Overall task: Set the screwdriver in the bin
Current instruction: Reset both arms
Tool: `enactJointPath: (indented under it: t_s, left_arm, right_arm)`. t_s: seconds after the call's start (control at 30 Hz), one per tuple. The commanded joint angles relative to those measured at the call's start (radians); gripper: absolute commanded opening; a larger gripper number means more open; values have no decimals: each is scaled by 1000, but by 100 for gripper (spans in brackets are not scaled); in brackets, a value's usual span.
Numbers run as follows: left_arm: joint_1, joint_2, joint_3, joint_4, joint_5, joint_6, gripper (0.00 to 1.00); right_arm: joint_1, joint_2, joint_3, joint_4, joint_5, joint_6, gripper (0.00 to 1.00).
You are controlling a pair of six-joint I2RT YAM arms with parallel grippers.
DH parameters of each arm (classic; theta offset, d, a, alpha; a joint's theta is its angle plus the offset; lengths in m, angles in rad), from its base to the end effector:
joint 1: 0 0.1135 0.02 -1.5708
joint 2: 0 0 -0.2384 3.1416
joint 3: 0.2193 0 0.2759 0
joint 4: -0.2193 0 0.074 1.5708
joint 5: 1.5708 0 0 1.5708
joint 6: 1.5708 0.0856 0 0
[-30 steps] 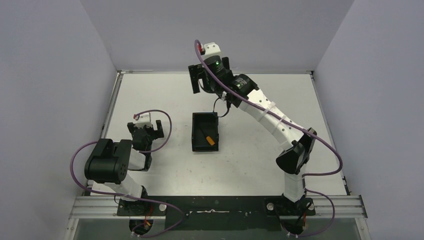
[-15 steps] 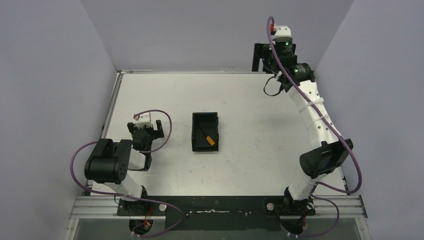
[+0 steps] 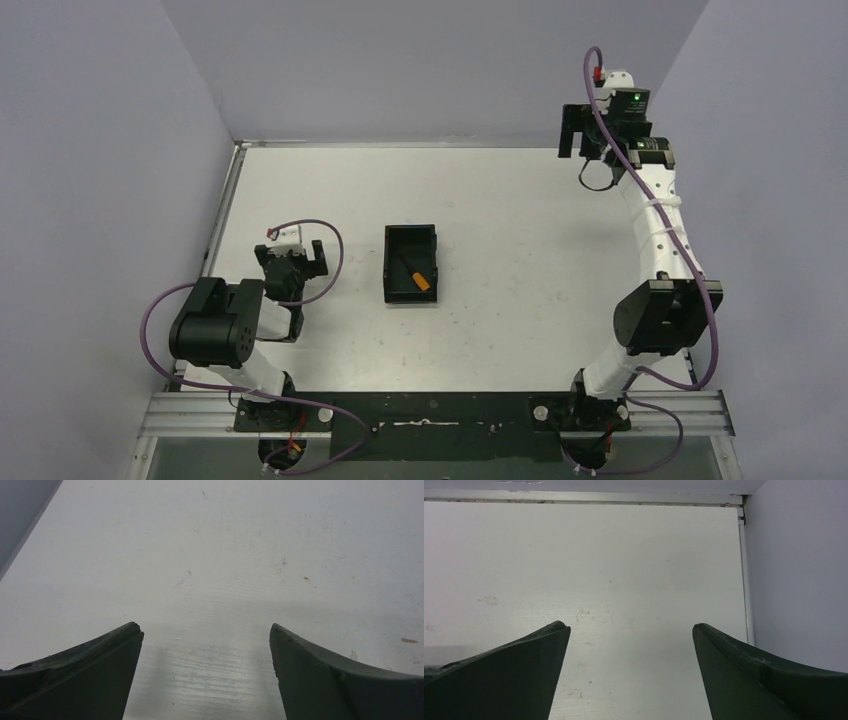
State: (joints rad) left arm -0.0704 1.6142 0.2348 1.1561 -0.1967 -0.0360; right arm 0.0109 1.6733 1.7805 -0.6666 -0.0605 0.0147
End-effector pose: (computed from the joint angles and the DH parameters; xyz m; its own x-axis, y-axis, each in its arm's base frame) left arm 0.2950 -0.0040 0.0637 -0.2164 -0.0201 -0.9761 -0.1290 0.9916 0.0082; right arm 0.4408 0.0100 0.3545 -0.5315 0.0089 -0.8470 -0.0543 0.9975 0.0445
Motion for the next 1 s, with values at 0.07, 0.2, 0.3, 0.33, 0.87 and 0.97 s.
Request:
enactJointPath:
  t_s: [0.07,0.2,0.3,0.33,0.87,0.97]
  left_arm:
    - [-1,-3,21,53,10,6,97]
    - [-2,-3,20,53,10,6,97]
    - [-2,-3,20,54,10,6,97]
    - [-2,-3,20,53,10,7,97]
    - [-2,-3,20,53,10,7,97]
    - [-2,-4,20,54,10,6,97]
  right_arm:
    - [-88,-49,-12,96,-144,-52,100]
    - [-104,-29,9,73,-132,-21,100]
    - [-104,-22,17,64,-92,-15,100]
    - [-104,-30,6,74,-87,-15,100]
    - [-59,-64,-50,137,15,25,100]
    - [-57,-60,-49,130,3,13,100]
